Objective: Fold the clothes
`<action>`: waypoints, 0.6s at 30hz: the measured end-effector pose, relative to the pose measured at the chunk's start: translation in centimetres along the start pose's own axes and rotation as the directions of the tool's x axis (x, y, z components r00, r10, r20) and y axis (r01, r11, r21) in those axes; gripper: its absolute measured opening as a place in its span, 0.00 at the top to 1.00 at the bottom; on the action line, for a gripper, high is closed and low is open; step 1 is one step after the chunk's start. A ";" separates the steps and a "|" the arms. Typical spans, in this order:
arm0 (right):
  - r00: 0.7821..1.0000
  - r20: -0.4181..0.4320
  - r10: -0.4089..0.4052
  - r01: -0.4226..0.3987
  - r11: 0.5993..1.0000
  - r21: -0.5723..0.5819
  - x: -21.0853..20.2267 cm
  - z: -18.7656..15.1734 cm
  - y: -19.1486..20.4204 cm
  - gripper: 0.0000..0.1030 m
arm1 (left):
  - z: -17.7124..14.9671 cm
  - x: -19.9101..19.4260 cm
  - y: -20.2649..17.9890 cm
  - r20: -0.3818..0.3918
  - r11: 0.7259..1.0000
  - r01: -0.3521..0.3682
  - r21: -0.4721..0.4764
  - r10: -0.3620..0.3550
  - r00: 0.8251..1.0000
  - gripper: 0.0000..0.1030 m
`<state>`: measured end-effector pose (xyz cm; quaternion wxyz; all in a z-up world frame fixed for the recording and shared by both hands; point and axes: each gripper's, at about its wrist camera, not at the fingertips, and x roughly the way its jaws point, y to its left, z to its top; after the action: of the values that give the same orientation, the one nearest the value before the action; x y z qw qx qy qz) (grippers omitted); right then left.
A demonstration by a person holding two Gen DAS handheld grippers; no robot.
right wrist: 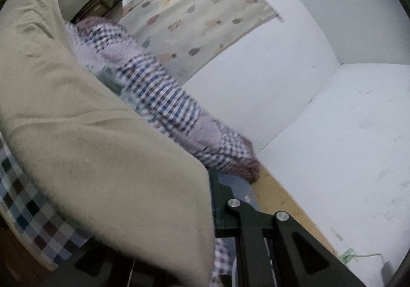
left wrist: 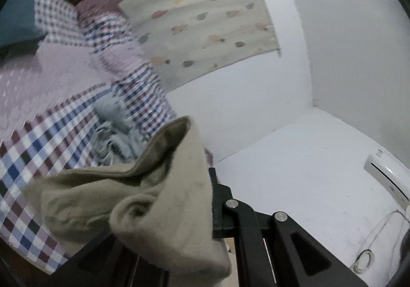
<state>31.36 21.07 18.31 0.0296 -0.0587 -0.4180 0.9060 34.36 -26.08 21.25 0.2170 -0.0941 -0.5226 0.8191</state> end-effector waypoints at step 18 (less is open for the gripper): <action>0.934 -0.219 0.283 -0.280 0.959 0.044 9.9 0.7 4.5 0.94 | -0.2 11.7 12.5 -0.163 0.914 -0.403 -0.049 0.391 0.906 0.97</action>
<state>21.39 18.69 14.52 -0.0533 -0.2189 -0.3939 0.8911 20.81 -25.05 10.83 0.0802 -0.2685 -0.5074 0.8149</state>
